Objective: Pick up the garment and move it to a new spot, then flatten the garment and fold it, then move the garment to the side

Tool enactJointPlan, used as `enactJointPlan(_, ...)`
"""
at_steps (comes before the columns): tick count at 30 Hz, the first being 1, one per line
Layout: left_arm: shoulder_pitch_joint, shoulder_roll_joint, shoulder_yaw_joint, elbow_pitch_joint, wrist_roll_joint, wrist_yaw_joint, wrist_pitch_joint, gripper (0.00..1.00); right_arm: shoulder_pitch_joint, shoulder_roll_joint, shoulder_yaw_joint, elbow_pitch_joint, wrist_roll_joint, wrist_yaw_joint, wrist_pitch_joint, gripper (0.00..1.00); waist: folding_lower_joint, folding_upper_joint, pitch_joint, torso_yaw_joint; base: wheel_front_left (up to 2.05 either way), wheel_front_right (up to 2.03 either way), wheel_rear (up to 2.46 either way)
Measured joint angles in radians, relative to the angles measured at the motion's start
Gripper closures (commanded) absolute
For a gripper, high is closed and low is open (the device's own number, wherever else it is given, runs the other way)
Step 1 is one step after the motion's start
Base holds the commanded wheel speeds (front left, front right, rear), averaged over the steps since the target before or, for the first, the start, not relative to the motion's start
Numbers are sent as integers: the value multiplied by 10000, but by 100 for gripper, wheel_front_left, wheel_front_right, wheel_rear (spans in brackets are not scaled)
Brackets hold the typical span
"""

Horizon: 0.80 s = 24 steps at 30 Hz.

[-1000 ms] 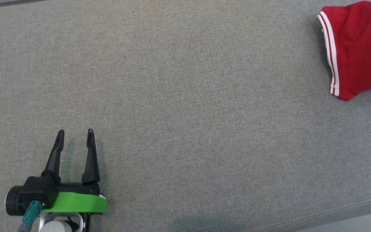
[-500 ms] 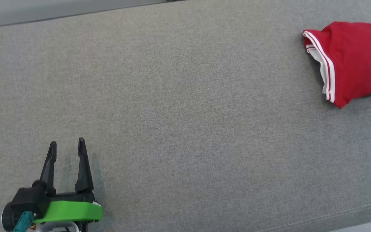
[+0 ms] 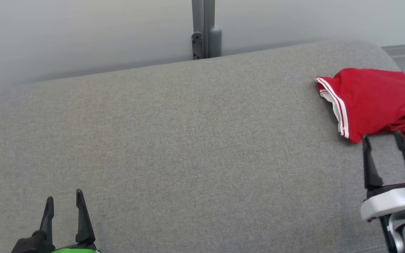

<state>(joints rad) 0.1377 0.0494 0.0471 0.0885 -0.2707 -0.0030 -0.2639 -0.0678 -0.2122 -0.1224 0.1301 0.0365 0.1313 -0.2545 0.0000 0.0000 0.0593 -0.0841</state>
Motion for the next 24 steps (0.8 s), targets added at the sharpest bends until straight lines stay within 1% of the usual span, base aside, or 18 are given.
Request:
enactJointPlan(3, 2, -2, 2, 117, -2, -2, -2, 0, 402, 610, 138, 282, -17, 0, -40, 0, 0, 0, -313, 104, 0, 0, 0)
enactJointPlan(9, -44, -2, -54, 297, 257, -44, 0, 0, 891, 1290, 234, 280, -19, 0, -79, 0, 0, 0, -608, 390, 0, 0, 0)
enactJointPlan(15, -46, -2, -236, 330, 198, 77, 0, 0, 1068, 1507, 391, 531, -50, 0, -81, 0, 0, 0, -757, 582, 0, 0, 0)
enactJointPlan(24, -121, -2, -370, 690, 128, 73, 0, 0, 950, 1595, 318, 606, -138, 0, -81, 0, 0, 0, -772, 885, 0, 0, 0)
